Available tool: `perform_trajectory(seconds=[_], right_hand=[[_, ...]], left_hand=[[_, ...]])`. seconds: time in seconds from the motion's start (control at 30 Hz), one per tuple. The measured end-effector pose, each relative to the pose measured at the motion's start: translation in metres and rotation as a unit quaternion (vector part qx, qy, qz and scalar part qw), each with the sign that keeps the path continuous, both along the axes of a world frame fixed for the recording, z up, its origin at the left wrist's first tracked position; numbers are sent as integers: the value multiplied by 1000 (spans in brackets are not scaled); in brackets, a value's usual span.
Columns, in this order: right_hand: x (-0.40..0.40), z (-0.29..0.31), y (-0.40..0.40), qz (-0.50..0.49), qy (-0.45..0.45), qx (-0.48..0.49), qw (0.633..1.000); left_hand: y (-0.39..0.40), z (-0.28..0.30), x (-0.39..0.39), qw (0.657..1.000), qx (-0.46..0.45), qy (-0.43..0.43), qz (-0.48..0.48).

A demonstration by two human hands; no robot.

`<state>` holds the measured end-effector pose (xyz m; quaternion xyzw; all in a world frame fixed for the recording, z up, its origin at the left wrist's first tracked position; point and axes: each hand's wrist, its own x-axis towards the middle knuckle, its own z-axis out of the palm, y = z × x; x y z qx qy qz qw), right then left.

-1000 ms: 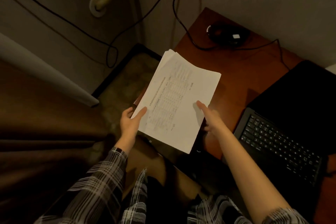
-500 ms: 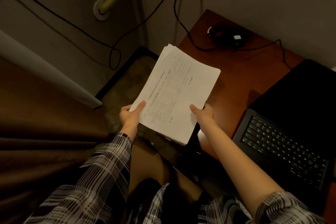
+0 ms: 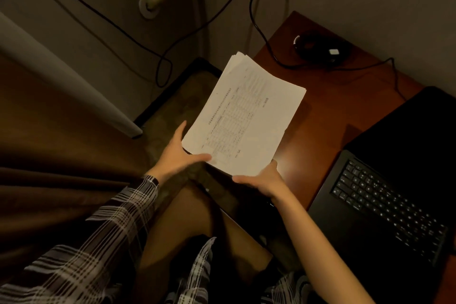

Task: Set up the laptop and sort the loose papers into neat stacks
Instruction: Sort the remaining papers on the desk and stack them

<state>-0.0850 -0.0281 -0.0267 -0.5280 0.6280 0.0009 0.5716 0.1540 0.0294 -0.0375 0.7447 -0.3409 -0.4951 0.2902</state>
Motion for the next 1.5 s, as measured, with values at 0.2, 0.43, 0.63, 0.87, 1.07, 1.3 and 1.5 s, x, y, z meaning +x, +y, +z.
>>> perform_trajectory(seconds=[0.2, 0.43, 0.63, 0.87, 1.07, 1.3, 1.5], right_hand=[[0, 14, 5, 21, 63, 28, 997], [11, 17, 17, -19, 118, -1, 993], [18, 13, 24, -39, 144, -45, 988], [26, 6, 23, -60, 148, -67, 985], [23, 6, 27, -73, 129, -73, 986], [16, 7, 32, -212, -123, 75, 967], [9, -8, 45, -418, -247, 177, 856]], left_hand=[[-18, 7, 18, 970, -26, -116, -210], [-21, 7, 12, 915, 1, -286, -286], [-21, -5, 20, 912, -47, -283, -293], [-28, -2, 27, 903, -37, -291, -314], [-26, -4, 17, 914, -33, -291, -280], [-32, -7, 25, 951, 20, -169, -256], [-37, 7, 37, 995, 56, 80, -36]])
